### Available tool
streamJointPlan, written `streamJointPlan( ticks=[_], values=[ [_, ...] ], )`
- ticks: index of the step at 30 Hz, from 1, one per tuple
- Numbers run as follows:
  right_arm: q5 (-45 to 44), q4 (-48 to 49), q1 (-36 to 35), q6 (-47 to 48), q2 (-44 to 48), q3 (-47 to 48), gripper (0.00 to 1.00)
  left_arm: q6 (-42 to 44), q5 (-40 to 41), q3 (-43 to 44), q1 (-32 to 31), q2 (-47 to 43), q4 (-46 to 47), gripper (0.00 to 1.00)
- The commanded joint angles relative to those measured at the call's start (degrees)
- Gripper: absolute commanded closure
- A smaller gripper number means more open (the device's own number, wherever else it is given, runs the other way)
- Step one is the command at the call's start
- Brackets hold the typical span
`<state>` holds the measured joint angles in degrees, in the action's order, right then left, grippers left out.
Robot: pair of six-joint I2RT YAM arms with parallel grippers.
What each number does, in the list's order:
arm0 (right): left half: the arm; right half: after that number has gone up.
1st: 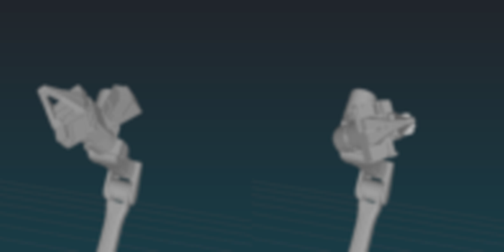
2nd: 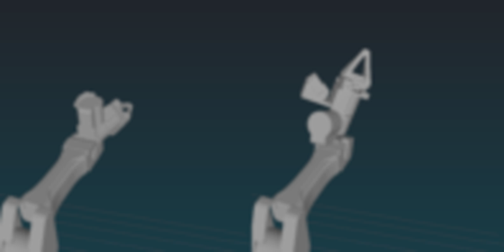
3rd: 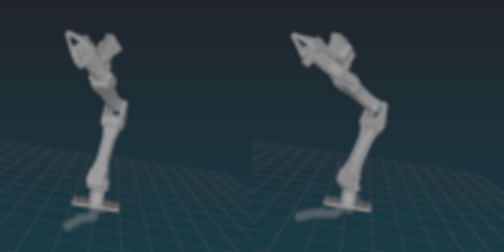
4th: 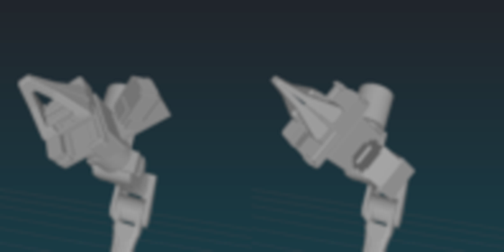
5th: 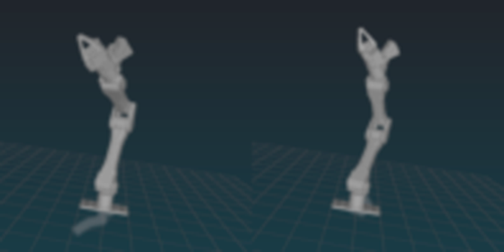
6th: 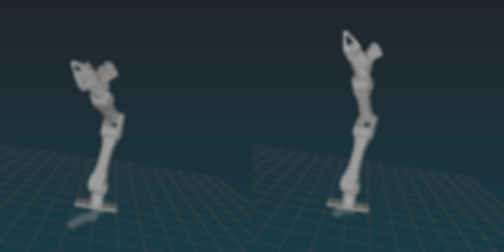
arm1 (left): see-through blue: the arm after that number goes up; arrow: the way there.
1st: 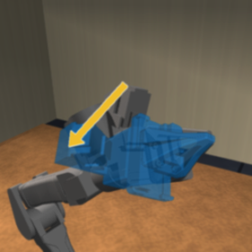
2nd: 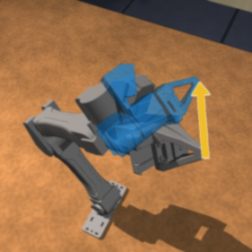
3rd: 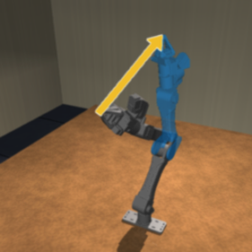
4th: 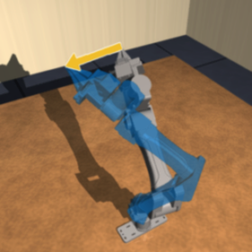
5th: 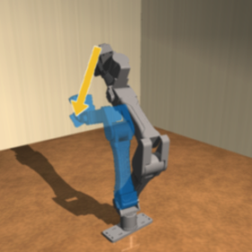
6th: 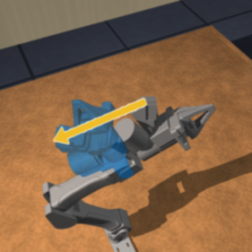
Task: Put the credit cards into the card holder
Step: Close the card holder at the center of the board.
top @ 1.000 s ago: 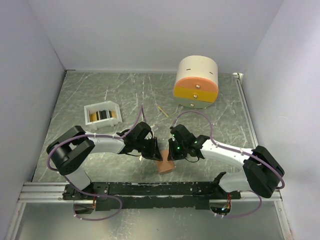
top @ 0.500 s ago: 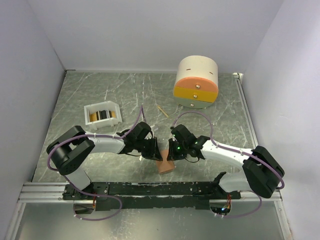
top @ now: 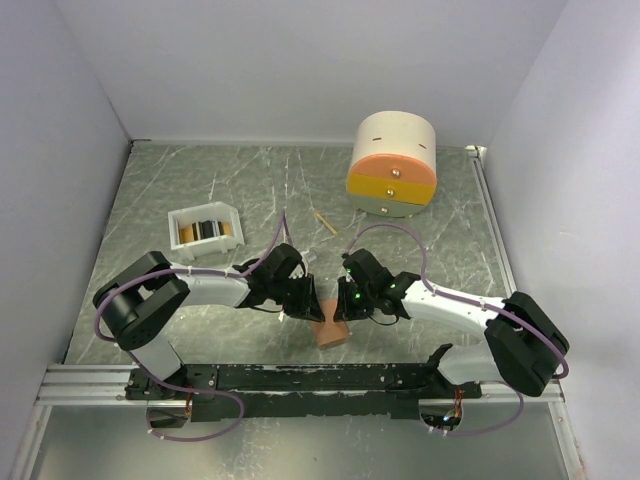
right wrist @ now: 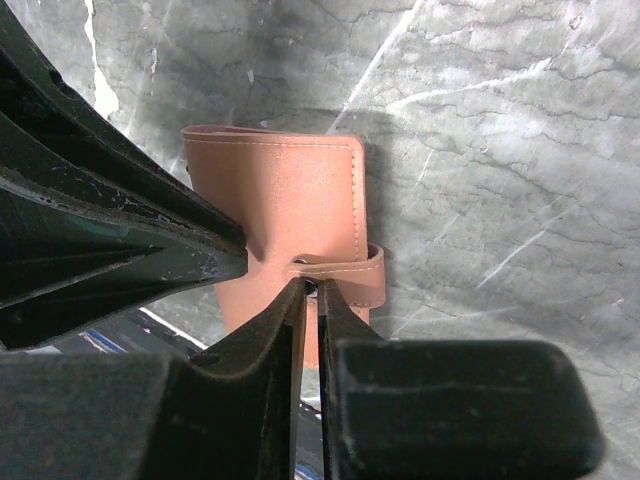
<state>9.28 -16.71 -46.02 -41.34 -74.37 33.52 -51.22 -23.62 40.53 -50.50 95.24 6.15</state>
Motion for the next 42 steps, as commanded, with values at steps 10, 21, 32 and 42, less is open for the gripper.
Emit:
streamJointPlan(
  ticks=[10,21,32,42],
  values=[
    [2.0,5.8,-0.3,-2.9,1.0,-1.1,0.91,1.5,2.6,-1.5,-0.3,1.7,-0.1,0.72],
    [-1.5,2.2,-0.3,-2.8,3.5,-0.6,0.86,1.5,2.8,-1.7,-0.2,1.6,-0.1,0.72],
    [-2.5,0.7,-0.2,-2.4,3.4,-1.3,0.86,1.5,2.7,-1.7,-0.3,1.5,-0.1,0.72],
    [-0.8,3.6,-0.3,-3.2,2.4,-2.7,0.86,1.4,2.3,-1.6,-0.3,1.8,0.3,0.72]
  ],
)
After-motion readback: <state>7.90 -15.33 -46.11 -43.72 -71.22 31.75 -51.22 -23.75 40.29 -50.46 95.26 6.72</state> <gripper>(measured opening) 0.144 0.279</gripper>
